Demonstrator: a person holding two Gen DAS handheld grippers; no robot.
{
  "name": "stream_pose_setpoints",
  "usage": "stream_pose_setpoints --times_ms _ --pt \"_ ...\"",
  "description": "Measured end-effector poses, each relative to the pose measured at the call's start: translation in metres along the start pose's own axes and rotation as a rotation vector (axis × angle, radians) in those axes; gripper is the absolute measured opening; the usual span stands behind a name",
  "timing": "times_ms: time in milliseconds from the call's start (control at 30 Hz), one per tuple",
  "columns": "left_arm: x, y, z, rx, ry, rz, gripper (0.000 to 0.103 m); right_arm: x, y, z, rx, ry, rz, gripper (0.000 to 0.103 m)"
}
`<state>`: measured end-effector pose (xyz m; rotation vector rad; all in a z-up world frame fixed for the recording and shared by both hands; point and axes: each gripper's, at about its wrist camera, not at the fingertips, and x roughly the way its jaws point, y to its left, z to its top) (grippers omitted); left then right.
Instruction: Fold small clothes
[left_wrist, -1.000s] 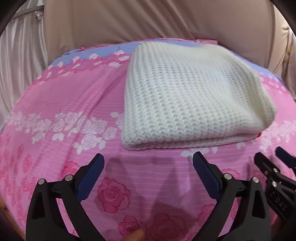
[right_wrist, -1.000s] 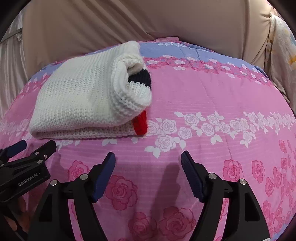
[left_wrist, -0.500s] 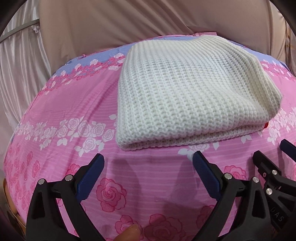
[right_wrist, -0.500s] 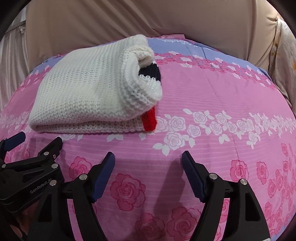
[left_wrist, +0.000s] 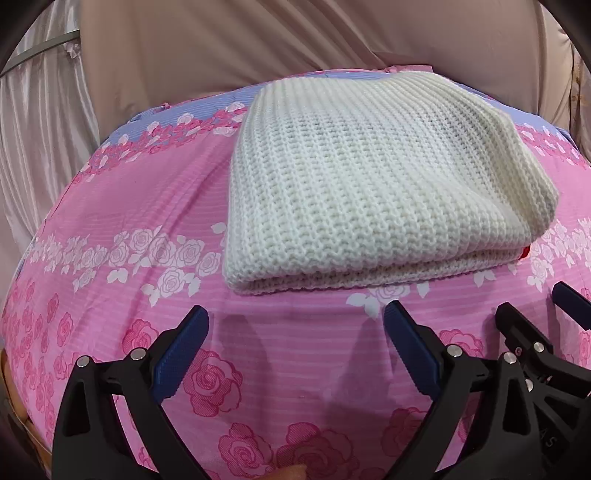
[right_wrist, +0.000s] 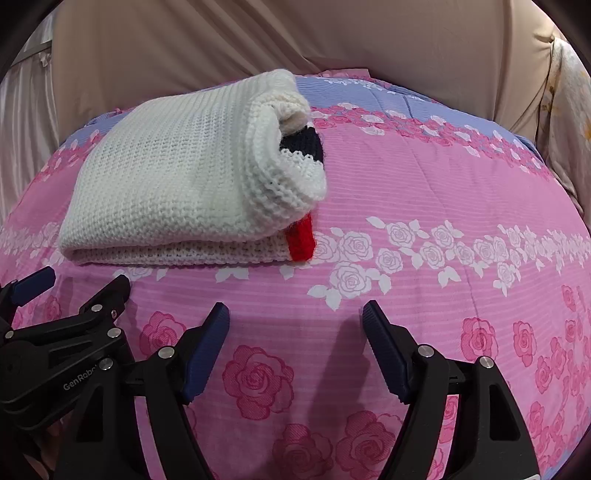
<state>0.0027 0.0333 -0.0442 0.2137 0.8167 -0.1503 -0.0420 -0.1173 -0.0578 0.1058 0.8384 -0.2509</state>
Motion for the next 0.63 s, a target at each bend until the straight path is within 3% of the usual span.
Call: stream_pose_setpoints --times_ms 400,633 --pt "0.0025 0.0062 0.0000 -0.031 0.013 -0.052 0.089 -0.0003 0.0037 -0.0004 -0.006 -0.001 -0.008 0.072" --pt "0.0003 0.0004 0.0002 -0.004 -0.001 -0.032 0.084 -0.0005 0.0049 -0.0011 -0.004 -0.003 -0.011 0.072"
